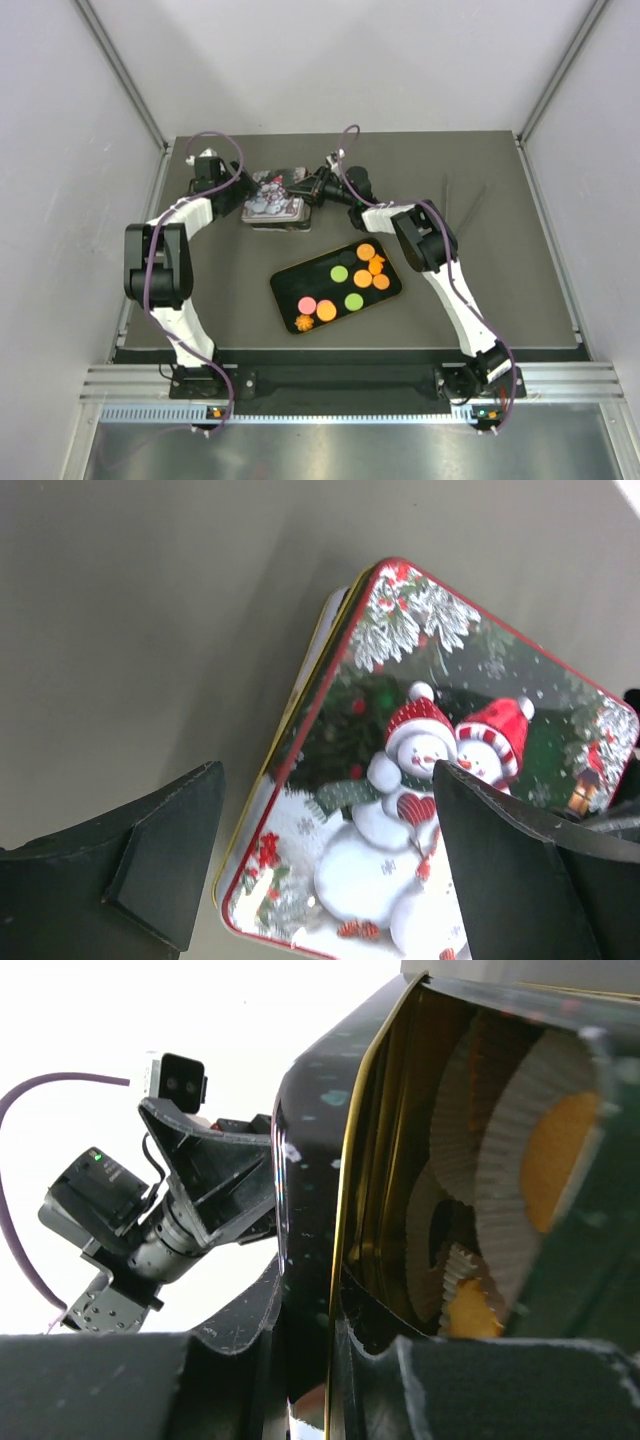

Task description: Pack the cookies

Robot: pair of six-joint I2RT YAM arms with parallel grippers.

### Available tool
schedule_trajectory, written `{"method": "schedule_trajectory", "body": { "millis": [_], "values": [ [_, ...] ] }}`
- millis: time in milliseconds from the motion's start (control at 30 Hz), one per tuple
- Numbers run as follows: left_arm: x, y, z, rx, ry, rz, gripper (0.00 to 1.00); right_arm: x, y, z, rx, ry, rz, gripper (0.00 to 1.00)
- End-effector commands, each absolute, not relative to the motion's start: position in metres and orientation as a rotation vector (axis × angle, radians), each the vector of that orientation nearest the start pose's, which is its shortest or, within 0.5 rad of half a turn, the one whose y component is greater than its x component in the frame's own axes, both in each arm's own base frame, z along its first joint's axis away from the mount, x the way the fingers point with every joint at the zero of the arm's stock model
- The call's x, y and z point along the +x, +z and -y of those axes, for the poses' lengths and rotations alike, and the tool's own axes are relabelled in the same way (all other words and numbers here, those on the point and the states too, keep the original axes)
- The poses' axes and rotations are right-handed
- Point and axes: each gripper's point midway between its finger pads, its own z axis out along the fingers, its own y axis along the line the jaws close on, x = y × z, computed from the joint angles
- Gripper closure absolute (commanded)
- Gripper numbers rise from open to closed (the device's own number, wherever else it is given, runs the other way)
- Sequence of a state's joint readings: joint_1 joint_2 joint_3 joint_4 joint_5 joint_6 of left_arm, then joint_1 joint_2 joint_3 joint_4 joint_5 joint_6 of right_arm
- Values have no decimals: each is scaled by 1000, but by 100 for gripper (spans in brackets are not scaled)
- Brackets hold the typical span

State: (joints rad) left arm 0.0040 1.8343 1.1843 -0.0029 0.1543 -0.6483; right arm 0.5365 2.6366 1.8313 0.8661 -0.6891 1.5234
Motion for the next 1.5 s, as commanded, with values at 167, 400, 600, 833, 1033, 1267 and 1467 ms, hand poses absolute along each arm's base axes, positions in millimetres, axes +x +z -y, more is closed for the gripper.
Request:
{"method": "schedule_trajectory", "body": {
  "millis": [167,400,600,833,1033,1267,1467],
  "values": [
    [504,91,62,-569,-463,-2217,11,483,150,-434,207,2062,-1822,91],
    [505,89,69,-536,-460,-2226,11,480,148,-420,212,2053,-1821,80],
    [506,84,72,-505,-456,-2244,11,476,143,-409,210,2032,-1837,70],
    [507,82,75,-486,-443,-2258,11,474,142,-390,219,2012,-1829,68],
    [509,80,83,-447,-435,-2274,11,475,138,-372,230,1974,-1842,62],
    [510,74,88,-412,-414,-2306,12,476,133,-356,229,1898,-1878,55],
    [510,74,89,-384,-392,-2316,12,481,135,-346,223,1846,-1880,53]
  ]
}}
